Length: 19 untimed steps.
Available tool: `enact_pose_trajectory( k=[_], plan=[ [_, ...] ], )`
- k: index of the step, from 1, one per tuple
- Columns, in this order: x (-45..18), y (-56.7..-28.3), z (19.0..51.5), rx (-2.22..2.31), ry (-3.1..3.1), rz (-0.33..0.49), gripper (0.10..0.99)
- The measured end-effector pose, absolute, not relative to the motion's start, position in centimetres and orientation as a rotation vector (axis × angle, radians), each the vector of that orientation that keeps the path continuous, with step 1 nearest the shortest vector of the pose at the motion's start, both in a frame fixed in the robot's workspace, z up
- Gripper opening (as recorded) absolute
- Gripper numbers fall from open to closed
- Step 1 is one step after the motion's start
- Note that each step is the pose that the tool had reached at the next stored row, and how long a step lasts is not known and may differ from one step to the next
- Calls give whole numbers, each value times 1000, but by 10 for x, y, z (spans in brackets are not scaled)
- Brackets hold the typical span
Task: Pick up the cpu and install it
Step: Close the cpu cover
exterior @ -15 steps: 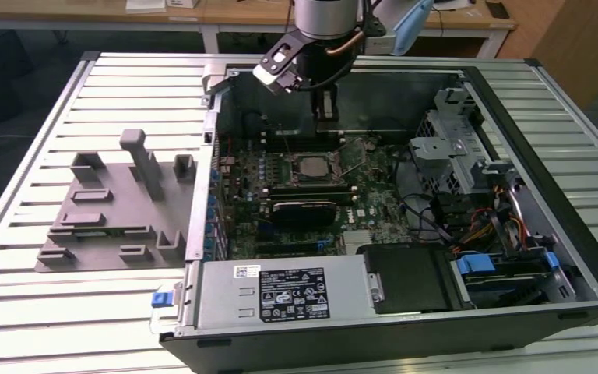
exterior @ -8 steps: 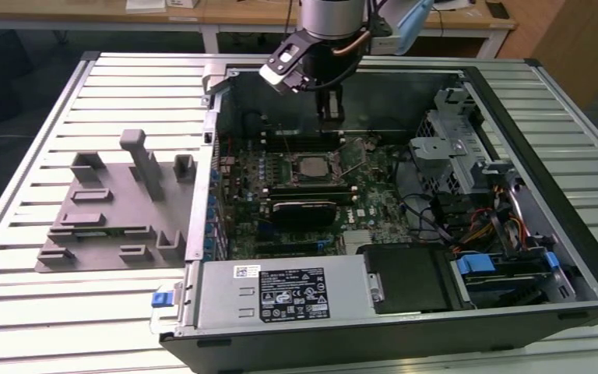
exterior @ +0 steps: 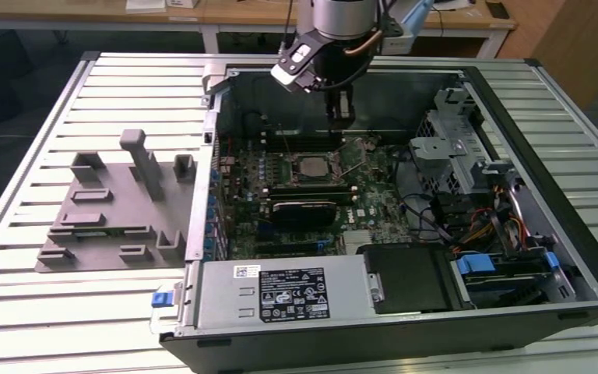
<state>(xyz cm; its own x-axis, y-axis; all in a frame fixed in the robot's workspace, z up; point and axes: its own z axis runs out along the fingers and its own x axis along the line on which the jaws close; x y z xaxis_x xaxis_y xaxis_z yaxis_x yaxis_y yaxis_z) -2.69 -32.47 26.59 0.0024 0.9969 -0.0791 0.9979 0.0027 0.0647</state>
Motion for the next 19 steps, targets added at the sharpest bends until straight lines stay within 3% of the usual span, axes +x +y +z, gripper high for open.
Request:
enact_pose_trajectory(
  k=[19],
  plan=[
    [5,-325,266,2149,2150,-15,106]
  ],
)
